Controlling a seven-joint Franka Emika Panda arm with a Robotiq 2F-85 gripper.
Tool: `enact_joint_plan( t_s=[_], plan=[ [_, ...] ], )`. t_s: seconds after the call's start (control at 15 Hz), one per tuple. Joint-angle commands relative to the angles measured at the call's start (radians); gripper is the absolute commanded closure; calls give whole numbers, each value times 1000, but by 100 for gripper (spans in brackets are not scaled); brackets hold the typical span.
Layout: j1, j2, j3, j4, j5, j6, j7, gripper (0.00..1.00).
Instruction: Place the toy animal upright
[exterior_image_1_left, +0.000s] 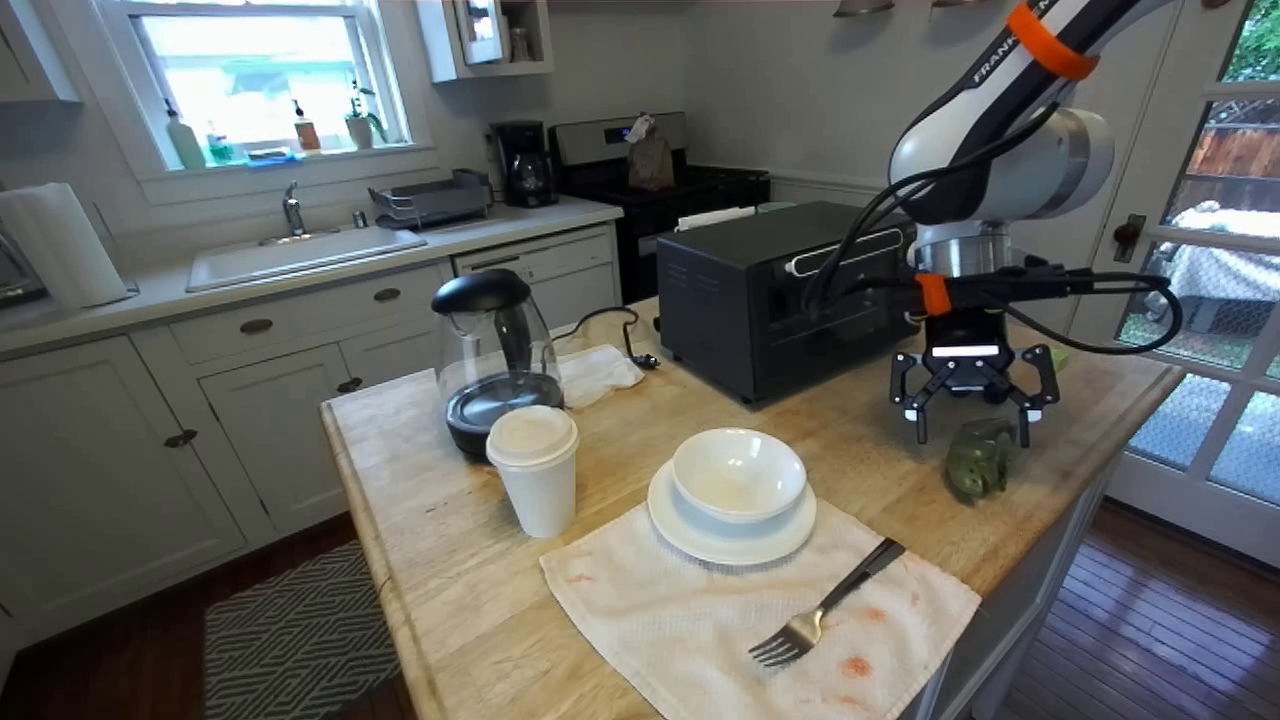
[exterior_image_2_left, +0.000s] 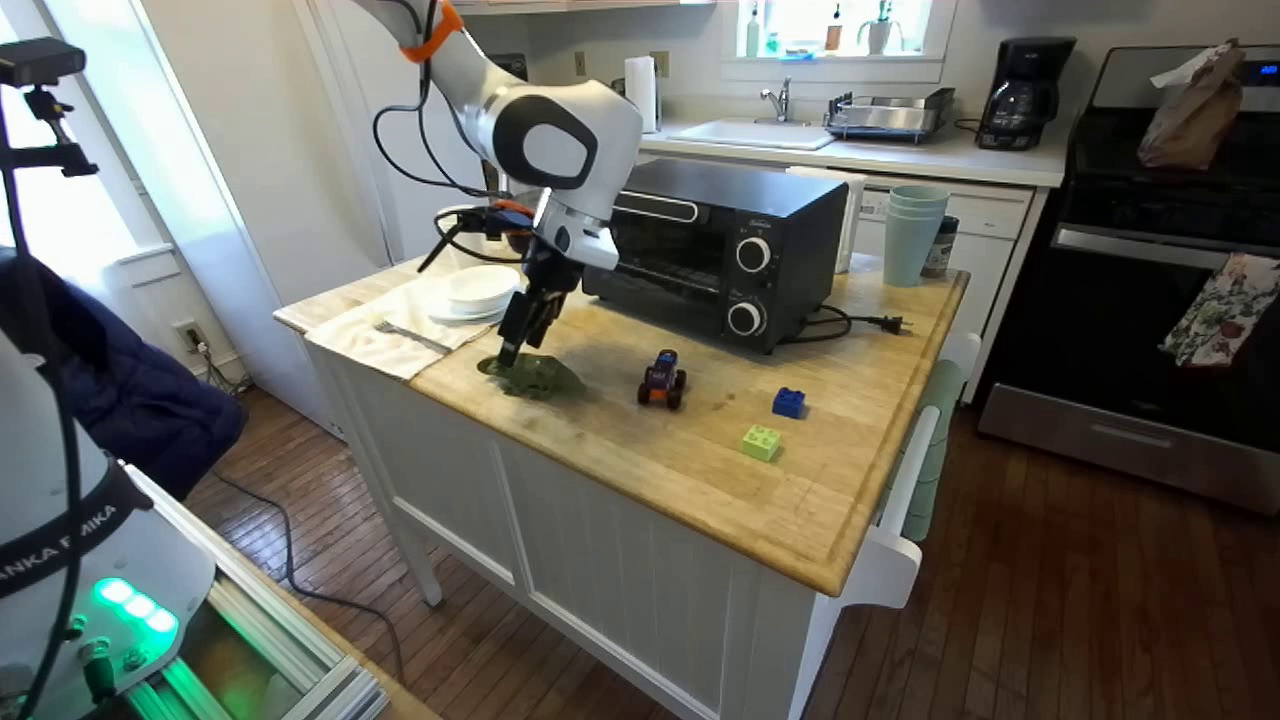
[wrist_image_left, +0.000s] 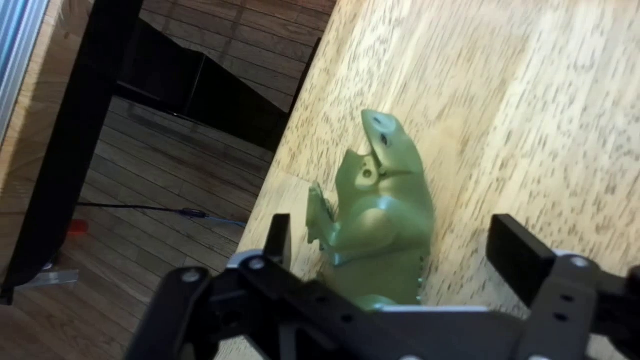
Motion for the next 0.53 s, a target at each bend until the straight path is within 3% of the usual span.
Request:
enact_joint_plan(
  t_s=[0.0, 0.47],
  plan=[
    [7, 25, 4, 51, 0, -48, 18, 0],
    [6, 65, 15, 86, 15, -21, 8, 0]
  ],
)
